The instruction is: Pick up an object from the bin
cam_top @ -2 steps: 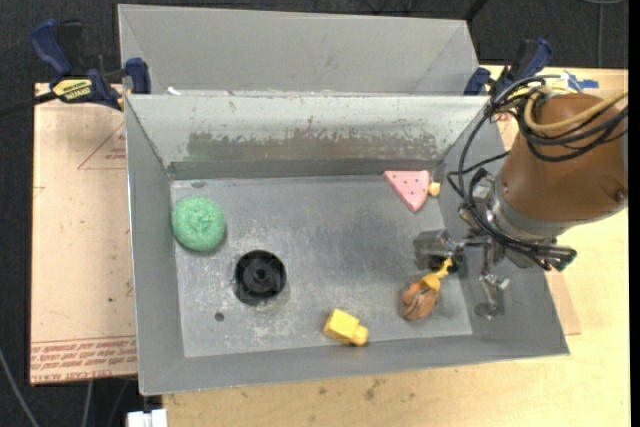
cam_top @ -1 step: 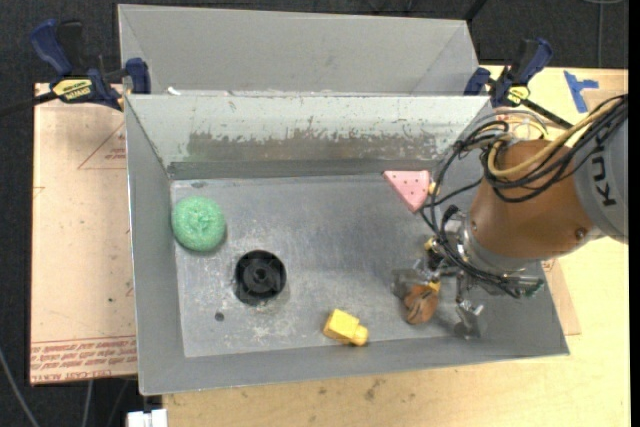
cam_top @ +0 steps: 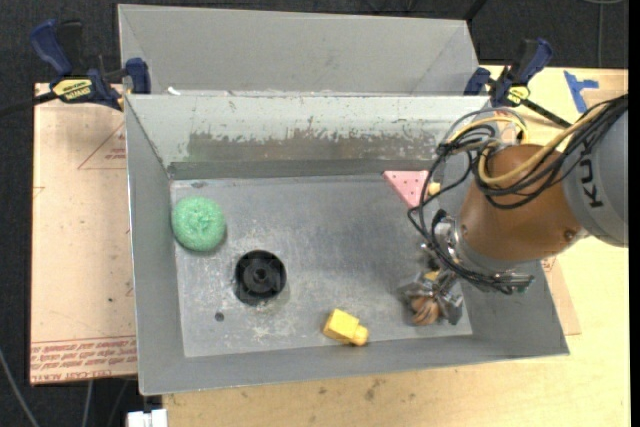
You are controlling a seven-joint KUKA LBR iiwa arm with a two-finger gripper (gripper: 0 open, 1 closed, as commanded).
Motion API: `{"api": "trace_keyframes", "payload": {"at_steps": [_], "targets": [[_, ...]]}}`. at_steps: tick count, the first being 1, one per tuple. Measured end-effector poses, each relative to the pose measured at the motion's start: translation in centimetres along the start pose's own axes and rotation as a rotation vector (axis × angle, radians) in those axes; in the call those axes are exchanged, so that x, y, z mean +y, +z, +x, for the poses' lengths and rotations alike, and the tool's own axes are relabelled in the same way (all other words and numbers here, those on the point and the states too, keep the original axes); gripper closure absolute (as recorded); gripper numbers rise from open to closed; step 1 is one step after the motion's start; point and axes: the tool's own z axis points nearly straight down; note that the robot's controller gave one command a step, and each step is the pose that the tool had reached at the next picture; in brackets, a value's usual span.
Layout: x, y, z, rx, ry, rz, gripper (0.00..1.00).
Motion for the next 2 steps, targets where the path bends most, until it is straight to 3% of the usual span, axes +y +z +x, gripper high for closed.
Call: {"api": "trace_keyframes", "payload": {"at_steps": [2], "targets": [[0.34,-0.55,0.22,0.011,-0.017,-0.014,1.0]]}}
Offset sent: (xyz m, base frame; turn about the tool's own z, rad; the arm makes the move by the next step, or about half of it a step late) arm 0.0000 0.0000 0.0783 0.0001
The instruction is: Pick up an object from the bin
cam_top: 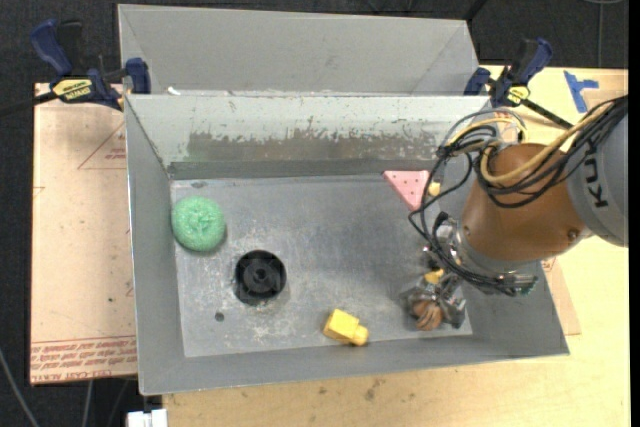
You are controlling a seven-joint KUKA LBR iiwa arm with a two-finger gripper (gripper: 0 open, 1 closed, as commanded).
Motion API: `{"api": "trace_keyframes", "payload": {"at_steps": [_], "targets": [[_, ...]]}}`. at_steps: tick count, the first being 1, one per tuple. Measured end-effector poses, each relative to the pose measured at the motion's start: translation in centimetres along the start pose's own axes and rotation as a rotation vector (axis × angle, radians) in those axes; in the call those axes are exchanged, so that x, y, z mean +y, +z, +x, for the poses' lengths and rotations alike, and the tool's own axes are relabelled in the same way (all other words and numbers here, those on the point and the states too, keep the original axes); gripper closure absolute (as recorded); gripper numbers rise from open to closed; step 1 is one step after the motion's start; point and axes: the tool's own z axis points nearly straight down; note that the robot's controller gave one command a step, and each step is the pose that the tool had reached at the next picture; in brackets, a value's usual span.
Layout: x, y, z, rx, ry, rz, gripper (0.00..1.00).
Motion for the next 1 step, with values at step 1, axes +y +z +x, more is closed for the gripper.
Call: {"api": "trace_keyframes", "payload": {"at_steps": [1], "targets": [[0.16,-2.09,0.05,0.003,0.005,-0.006,1.0]]}}
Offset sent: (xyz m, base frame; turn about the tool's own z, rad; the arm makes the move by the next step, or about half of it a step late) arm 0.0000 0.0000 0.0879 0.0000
